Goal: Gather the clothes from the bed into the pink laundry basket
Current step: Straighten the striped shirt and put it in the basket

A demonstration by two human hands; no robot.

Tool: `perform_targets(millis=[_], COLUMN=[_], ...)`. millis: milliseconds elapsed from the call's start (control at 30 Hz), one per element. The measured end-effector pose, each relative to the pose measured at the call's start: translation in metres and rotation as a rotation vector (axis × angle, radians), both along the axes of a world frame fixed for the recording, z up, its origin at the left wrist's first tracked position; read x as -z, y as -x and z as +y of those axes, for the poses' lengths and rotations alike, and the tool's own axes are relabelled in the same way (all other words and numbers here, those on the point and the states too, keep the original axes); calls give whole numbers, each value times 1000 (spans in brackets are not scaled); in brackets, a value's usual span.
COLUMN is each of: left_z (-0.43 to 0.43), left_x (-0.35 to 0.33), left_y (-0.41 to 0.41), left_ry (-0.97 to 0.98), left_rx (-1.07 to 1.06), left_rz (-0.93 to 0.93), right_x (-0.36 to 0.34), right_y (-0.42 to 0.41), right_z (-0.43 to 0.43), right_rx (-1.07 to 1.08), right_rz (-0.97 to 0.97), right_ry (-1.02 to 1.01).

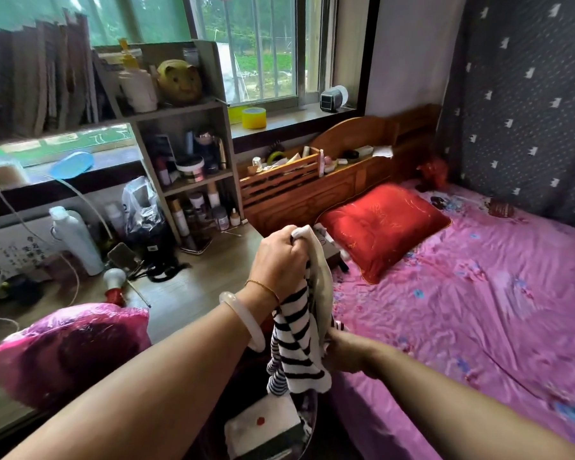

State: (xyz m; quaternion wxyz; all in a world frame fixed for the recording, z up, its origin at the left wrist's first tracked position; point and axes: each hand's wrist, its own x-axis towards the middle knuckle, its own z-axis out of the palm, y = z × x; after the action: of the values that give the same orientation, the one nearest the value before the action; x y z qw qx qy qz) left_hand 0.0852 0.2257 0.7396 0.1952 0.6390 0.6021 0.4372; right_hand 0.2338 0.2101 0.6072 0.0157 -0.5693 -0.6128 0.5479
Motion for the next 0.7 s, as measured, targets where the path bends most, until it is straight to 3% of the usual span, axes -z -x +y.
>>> perform_targets(millis=[100,167,233,333,400,467,533,600,700], left_z=[0,2,2,5,9,11,9,7,4], left_x=[-9,-12,-14,-5,10,25,37,48,59], left_y=[-3,-1,4,20,36,49,58,67,79], left_ry=[-34,-52,-69,-30,97,264,437,550,597], left_rx=[10,0,-46,-137,-204,-223,-231,-254,-294], left_rz=[-83,-160,-182,-39,122,230,241,166,63], right_x=[24,25,23,19,7,-5,-24,-26,-28], right_y=[8,10,5,-2,-9,-19,-25,-34,-43], right_z=[3,4,5,20,29,39,42,46,53], right_rx=[233,418,426,664,752,710,498,257,124], right_rz=[-40,92,111,209,310,346,292,112,-266], right_ry=[-175,-154,-194,-179,-112,-70,-64,-102,-414])
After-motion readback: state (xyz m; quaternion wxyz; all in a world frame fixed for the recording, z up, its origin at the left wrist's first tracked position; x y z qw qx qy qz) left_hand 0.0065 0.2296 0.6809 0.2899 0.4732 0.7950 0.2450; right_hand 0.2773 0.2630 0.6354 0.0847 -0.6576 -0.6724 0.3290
